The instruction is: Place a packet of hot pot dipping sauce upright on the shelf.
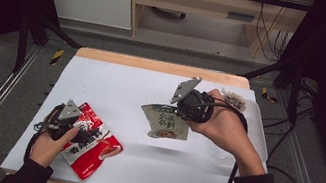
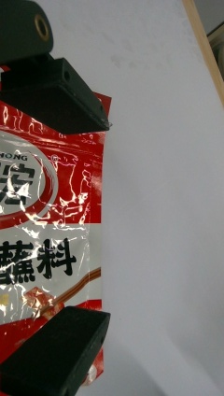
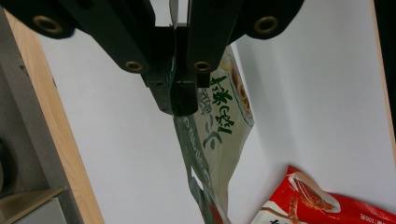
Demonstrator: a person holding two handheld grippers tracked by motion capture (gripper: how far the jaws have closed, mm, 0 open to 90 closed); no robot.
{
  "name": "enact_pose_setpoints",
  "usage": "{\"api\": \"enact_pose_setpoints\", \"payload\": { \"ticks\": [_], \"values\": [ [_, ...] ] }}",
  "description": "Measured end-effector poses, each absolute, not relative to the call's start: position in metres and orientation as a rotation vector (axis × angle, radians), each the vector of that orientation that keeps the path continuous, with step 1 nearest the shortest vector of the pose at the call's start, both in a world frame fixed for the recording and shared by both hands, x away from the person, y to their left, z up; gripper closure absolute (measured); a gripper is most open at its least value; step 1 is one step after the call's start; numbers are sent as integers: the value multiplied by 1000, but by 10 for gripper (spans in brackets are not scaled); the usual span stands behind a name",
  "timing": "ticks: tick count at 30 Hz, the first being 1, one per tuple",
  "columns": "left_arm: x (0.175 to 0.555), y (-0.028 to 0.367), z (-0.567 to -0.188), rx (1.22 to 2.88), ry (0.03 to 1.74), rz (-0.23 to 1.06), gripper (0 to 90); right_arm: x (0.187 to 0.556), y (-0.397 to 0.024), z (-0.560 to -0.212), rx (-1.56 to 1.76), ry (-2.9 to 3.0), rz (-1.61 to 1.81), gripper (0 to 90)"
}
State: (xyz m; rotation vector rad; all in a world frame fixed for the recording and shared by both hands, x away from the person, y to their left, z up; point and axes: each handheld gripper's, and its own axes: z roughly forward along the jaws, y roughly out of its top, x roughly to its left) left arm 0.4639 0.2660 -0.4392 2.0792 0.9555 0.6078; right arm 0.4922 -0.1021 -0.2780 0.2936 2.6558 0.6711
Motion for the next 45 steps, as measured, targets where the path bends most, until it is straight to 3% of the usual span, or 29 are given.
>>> {"api": "enact_pose_setpoints", "payload": {
  "ticks": [28, 45],
  "values": [
    [459, 271, -441, 2076, 995, 638, 79, 505, -150, -245, 401, 2563, 684, 900],
    [459, 273, -441, 2071, 1005, 656, 78, 512, -220, -244, 520, 2487, 670, 900]
  ]
}}
